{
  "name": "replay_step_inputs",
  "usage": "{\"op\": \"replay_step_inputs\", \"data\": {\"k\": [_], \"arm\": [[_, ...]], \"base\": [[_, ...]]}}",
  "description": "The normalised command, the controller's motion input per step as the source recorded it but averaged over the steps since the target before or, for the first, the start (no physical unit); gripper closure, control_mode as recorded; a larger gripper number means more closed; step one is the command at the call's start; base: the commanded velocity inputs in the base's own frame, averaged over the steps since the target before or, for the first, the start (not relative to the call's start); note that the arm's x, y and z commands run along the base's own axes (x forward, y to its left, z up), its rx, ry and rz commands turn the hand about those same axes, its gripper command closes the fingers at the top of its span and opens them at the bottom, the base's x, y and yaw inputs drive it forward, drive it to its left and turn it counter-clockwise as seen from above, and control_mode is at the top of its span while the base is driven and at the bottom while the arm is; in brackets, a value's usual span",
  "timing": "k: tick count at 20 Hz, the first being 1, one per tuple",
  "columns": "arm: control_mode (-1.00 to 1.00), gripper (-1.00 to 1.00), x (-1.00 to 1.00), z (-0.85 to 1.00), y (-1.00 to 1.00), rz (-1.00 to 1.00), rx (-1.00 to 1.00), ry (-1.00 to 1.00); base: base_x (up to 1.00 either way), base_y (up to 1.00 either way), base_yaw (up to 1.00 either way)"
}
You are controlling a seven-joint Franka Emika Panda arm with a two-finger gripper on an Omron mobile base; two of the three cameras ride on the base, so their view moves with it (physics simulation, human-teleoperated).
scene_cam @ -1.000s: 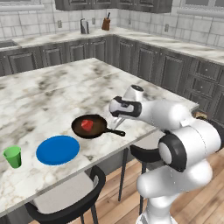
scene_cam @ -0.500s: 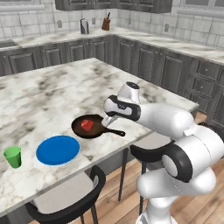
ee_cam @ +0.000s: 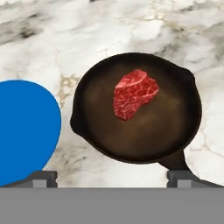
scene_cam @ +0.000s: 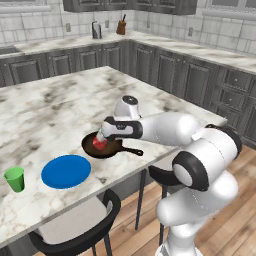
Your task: Pick up the pan with the steak in it and place it on the dining table. Then place the steak on the plate.
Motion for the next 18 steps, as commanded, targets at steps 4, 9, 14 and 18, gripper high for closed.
{"op": "replay_step_inputs", "data": {"k": [4,9,14,18], "arm": [[-1.00,-1.00,0.23,-0.02,0.19,-0.16,0.00,0.02],[-1.00,-1.00,0.04,-0.04,0.00,-0.04,0.02,0.03],[-1.00,-1.00,0.16,-0.14,0.00,-0.15,0.00,0.07],[-1.00,-1.00,0.14,-0.11,0.00,-0.12,0.00,0.04]], "base": [[0.00,0.00,0.00],[0.00,0.00,0.00],[0.00,0.00,0.00],[0.00,0.00,0.00]]}}
